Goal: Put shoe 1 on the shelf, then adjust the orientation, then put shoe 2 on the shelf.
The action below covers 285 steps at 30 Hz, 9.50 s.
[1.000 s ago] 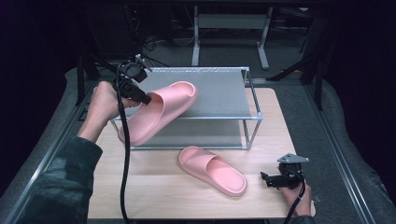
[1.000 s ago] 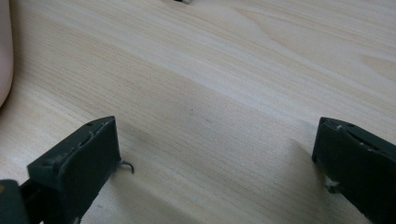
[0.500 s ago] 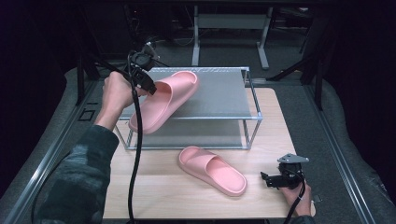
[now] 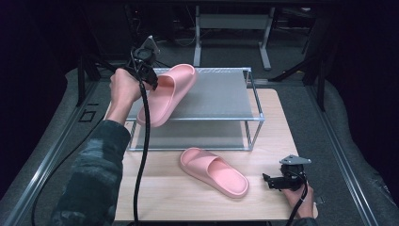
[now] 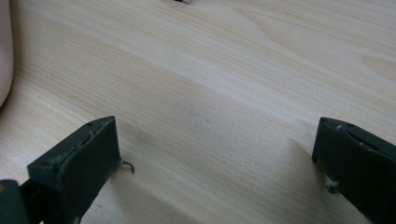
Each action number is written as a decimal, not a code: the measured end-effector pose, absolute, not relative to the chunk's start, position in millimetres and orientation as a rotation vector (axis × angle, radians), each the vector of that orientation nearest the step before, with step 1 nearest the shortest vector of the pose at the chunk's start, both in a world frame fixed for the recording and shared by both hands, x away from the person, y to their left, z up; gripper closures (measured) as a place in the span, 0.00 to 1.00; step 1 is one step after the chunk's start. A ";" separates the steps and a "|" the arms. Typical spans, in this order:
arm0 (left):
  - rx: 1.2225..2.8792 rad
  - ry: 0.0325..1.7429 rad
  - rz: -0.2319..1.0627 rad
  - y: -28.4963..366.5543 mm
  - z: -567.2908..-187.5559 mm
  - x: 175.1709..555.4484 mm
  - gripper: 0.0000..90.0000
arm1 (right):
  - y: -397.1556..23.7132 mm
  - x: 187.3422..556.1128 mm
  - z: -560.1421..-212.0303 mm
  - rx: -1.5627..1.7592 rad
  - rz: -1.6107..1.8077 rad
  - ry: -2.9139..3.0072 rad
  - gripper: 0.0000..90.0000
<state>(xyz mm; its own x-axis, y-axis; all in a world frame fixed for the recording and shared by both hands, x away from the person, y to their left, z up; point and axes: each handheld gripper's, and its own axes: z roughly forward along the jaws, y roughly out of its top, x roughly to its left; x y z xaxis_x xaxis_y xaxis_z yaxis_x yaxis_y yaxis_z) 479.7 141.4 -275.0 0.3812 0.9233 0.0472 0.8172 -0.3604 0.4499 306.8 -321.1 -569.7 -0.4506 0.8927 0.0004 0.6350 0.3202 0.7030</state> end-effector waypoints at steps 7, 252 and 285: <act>2.256 1.610 0.420 138.4 -283.3 494.9 0.94 | -321.1 306.9 -569.8 1.355 0.907 2.204 0.00; 2.072 1.244 0.514 238.9 -573.4 306.1 0.00 | -128.7 368.5 -485.3 0.552 0.721 2.763 0.93; 2.073 1.247 0.520 238.8 -573.3 305.5 0.00 | -129.5 373.4 -425.9 0.410 0.673 2.761 0.93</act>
